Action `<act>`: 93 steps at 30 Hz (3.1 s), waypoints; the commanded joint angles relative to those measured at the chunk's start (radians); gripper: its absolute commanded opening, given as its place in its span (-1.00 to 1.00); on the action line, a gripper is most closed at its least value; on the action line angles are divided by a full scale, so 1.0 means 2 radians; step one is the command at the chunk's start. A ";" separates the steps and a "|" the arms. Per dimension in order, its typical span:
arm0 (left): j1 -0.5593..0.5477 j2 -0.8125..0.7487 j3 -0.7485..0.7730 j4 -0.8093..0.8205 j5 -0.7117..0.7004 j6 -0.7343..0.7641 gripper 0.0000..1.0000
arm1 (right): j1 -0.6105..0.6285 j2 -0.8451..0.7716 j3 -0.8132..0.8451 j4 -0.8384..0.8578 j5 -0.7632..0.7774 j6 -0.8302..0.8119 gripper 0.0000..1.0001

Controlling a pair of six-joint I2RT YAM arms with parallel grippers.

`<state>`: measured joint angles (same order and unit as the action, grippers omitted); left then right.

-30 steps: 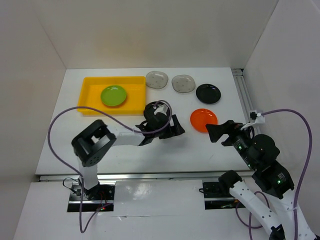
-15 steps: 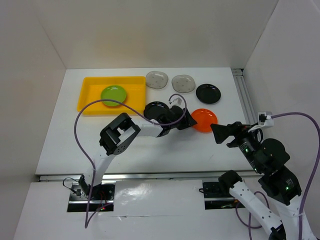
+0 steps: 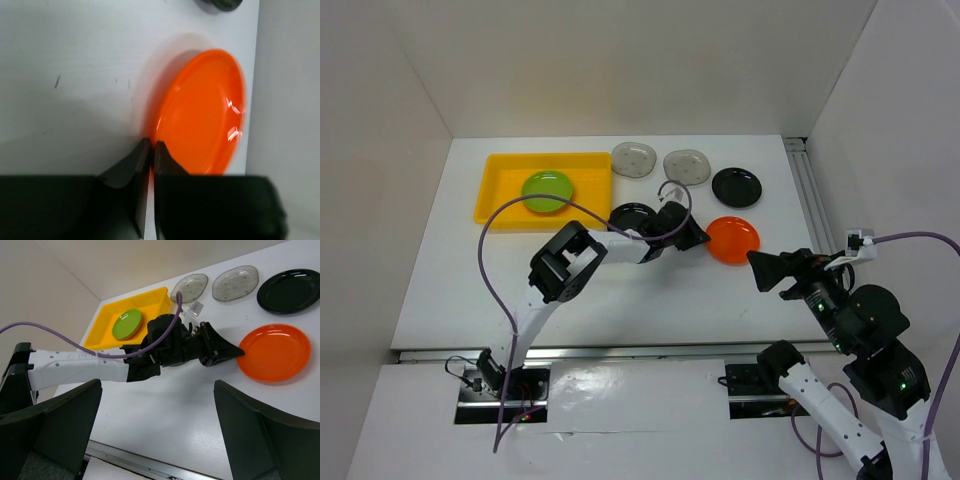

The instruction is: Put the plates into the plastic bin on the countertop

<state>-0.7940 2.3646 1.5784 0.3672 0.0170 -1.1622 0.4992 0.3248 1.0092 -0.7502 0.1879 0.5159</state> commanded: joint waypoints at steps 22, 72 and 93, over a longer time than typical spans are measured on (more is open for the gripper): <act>0.240 -0.240 0.012 -0.260 0.045 0.082 -1.00 | -0.002 0.002 -0.021 0.008 -0.008 0.005 1.00; 0.384 -0.459 -0.040 -0.465 -0.045 0.224 0.98 | -0.074 0.869 0.003 0.525 -0.268 0.047 -0.01; 0.273 -0.382 0.005 -0.447 0.136 0.319 0.98 | 0.014 0.543 -0.025 0.280 0.078 0.078 -1.00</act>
<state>-0.2440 1.5948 1.5524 -0.5934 0.1436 -0.5835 0.4862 1.5139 0.9314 -0.0772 0.2111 0.6880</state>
